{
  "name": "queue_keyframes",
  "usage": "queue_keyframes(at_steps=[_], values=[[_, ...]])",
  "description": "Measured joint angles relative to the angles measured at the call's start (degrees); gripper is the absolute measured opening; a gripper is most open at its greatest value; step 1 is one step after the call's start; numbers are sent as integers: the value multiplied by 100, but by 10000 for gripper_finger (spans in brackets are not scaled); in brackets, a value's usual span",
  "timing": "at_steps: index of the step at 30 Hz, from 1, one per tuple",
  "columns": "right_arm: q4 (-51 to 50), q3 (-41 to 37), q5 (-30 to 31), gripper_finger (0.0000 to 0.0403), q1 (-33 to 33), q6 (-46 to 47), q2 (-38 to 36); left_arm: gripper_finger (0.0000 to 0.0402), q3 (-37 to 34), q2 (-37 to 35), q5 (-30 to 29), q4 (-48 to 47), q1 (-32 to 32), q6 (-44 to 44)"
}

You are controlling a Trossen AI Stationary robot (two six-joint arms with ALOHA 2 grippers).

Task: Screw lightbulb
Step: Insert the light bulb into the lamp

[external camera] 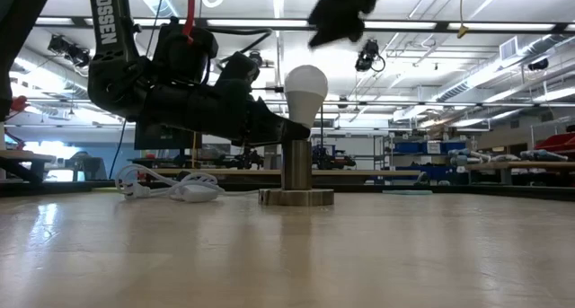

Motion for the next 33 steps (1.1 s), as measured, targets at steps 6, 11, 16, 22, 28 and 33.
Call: queue_keyframes(at_steps=[6,11,16,22,28,33], values=[[-1164,1340,125,297,64,-157,215,98,0,0,-2,52,0,-2],[-1913,1930,125,297,64,-244,701,98,0,2,59,203,0,-20],[-2171,1941,125,297,99,-549,1211,98,-9,2,66,206,-6,-23],[-2220,1947,125,299,103,-742,1635,98,-64,2,65,204,-45,-13],[-2245,1950,0,298,103,-773,1806,98,-122,4,36,190,-44,-4],[-2176,1954,-313,298,102,-737,1993,99,-122,4,28,189,-50,0]])
